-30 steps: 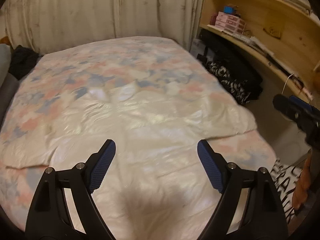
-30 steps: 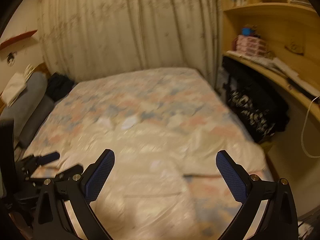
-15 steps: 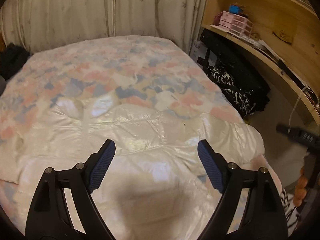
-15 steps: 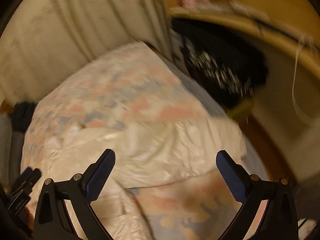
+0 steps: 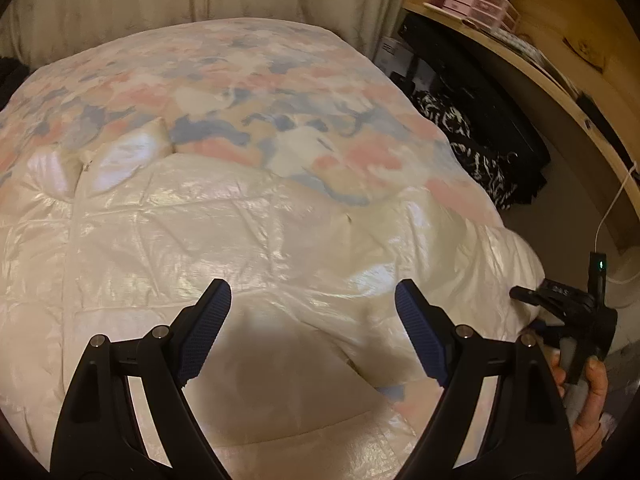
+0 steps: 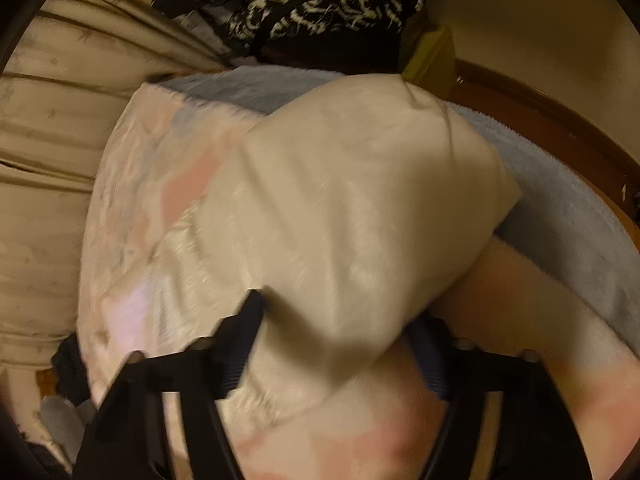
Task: Fold large clothes
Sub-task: 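Grasp the white jacket's sleeve with the right gripper and lift it, then carry the held sleeve across the jacket body and lay it down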
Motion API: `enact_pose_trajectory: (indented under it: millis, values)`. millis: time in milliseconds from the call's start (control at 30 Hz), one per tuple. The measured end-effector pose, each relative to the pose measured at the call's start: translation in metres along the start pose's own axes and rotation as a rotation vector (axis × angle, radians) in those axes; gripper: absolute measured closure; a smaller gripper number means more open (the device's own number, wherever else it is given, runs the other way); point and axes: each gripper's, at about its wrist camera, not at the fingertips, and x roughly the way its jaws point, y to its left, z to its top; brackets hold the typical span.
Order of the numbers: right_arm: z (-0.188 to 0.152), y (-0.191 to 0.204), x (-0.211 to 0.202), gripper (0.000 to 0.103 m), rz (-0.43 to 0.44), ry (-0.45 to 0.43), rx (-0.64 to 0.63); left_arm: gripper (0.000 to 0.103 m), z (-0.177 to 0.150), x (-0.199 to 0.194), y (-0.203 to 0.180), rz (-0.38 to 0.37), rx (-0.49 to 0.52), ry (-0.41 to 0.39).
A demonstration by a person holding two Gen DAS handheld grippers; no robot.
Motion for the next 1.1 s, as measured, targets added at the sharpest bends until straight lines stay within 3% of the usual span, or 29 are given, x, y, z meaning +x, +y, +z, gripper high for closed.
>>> enact_pose_trajectory:
  millis: [33,67,100,200,333,567,700,833,933,1100]
  values:
    - [0.001,-0.002,-0.003,0.061,-0.013,-0.027,0.001,0.026,-0.002,0.001,-0.002,0.008,0.012,-0.005]
    - [-0.001,-0.005,-0.009,0.079,-0.01,-0.055,-0.011,0.03,-0.004,-0.003,-0.003,0.015,0.022,-0.008]
    - [-0.001,-0.006,-0.018,0.089,0.005,-0.078,-0.024,0.039,-0.007,-0.003,-0.003,0.027,0.034,-0.007]
    - [-0.02,-0.004,-0.057,0.094,-0.019,-0.176,-0.102,0.05,-0.008,-0.019,0.001,0.05,0.026,-0.003]
    - [-0.069,0.048,-0.121,0.095,-0.022,-0.326,-0.237,0.05,-0.011,-0.057,0.026,0.035,-0.037,-0.045]
    - [-0.182,0.147,-0.249,0.095,0.123,-0.539,-0.484,0.05,-0.027,-0.142,0.068,0.057,-0.028,-0.135]
    - [-0.242,0.205,-0.284,0.095,0.215,-0.545,-0.608,0.047,-0.037,-0.186,0.105,0.008,-0.07,-0.176]
    - [-0.327,0.253,-0.294,0.095,0.246,-0.531,-0.754,0.047,-0.05,-0.225,0.151,0.041,-0.105,-0.194]
    - [-0.399,0.294,-0.276,0.095,0.255,-0.505,-0.861,0.047,-0.067,-0.243,0.185,0.066,-0.14,-0.203]
    - [-0.518,0.314,-0.232,0.095,0.237,-0.403,-1.011,0.046,-0.1,-0.244,0.241,0.112,-0.174,-0.173]
